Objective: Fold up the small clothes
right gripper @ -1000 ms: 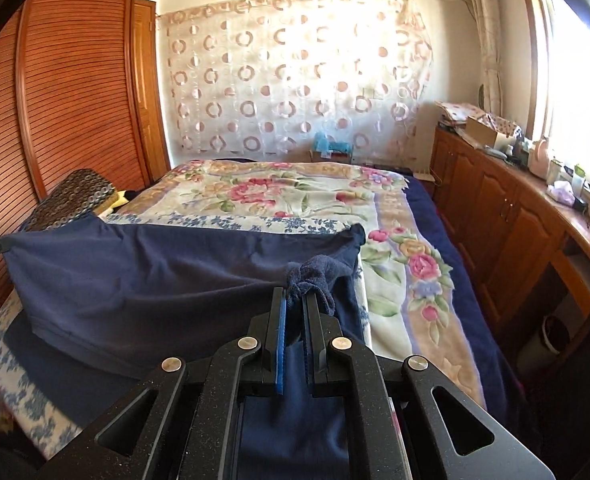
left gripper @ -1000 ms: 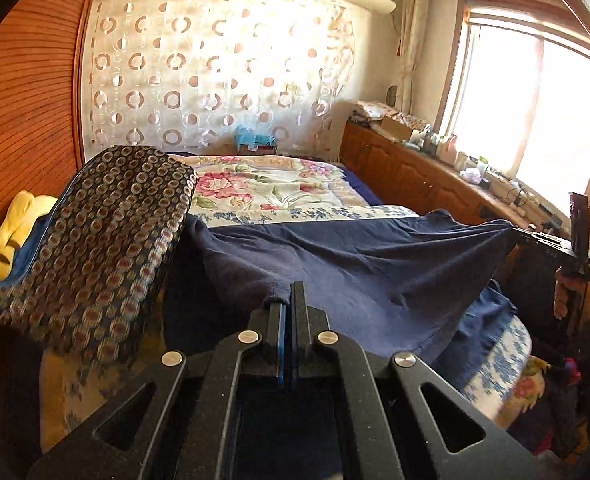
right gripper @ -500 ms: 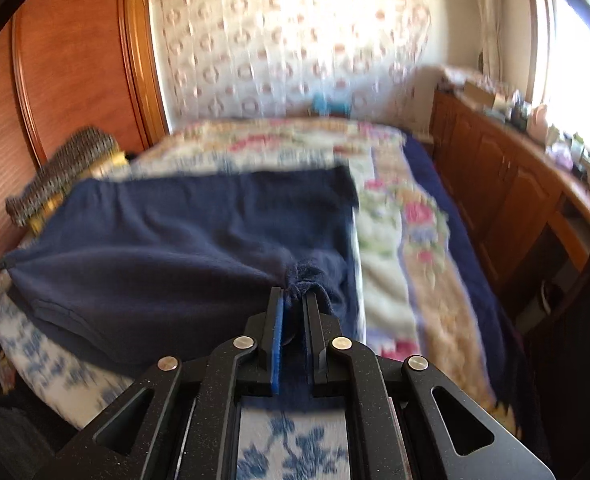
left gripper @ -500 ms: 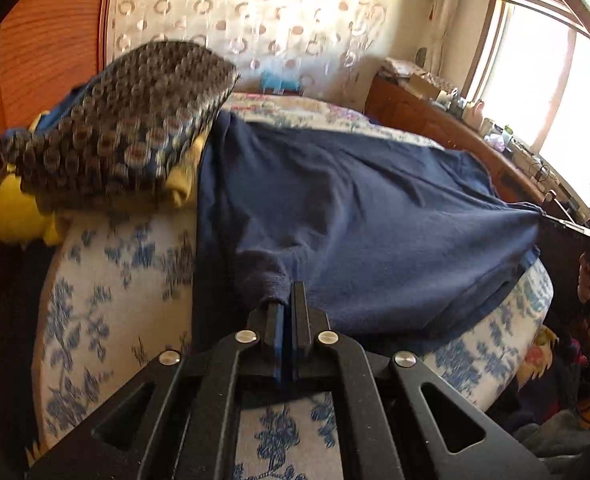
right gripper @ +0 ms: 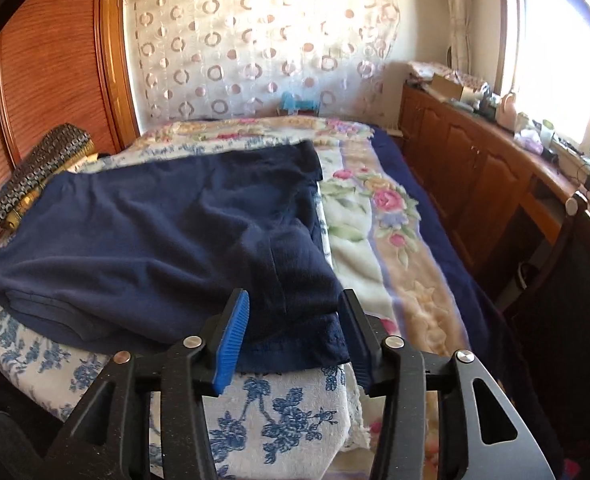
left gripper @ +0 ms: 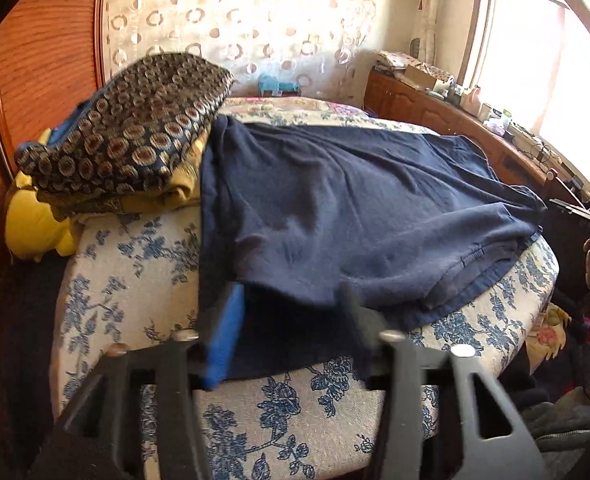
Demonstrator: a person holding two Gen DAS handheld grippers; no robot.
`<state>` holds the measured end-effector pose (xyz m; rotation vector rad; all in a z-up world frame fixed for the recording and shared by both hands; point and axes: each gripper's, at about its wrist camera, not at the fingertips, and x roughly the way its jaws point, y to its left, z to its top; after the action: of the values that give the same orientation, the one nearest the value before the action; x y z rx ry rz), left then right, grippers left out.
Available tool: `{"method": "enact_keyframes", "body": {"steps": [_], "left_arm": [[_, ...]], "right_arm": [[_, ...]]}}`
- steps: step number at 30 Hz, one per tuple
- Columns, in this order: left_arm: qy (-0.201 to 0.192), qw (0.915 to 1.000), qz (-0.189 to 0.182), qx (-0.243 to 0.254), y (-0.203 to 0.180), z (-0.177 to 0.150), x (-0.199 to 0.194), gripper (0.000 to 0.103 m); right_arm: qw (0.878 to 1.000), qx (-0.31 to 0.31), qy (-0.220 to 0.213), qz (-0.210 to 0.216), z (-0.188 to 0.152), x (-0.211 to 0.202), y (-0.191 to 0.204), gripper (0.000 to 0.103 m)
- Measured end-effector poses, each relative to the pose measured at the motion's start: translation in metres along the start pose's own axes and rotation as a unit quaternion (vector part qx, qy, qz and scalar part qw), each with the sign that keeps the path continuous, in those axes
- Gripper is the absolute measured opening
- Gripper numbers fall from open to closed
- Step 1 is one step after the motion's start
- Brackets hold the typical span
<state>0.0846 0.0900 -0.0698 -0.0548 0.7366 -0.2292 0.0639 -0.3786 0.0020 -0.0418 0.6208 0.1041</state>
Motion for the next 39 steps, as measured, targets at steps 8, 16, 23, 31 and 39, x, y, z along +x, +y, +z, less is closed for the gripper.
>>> {"method": "enact_keyframes", "body": {"steps": [8, 16, 23, 31, 39], "left_arm": [[-0.005, 0.9999, 0.006, -0.009, 0.008, 0.007, 0.005, 0.080], [0.003, 0.9993, 0.021, -0.032, 0.017, 0.007, 0.018, 0.080], [0.007, 0.9990, 0.023, -0.037, 0.020, 0.006, 0.023, 0.080], [0.008, 0.9986, 0.027, -0.044, 0.025, 0.004, 0.027, 0.080], [0.018, 0.9973, 0.020, -0.068, 0.033, -0.002, 0.036, 0.078]], "right_arm": [[0.999, -0.003, -0.022, 0.036, -0.012, 0.000, 0.012, 0.055], [0.996, -0.031, -0.003, 0.088, -0.010, 0.043, 0.058, 0.056], [0.994, -0.059, 0.028, 0.091, -0.007, 0.093, 0.092, 0.056], [0.995, -0.076, 0.024, 0.063, -0.013, 0.113, 0.102, 0.063], [0.996, -0.067, 0.009, 0.065, -0.022, 0.113, 0.103, 0.064]]}}
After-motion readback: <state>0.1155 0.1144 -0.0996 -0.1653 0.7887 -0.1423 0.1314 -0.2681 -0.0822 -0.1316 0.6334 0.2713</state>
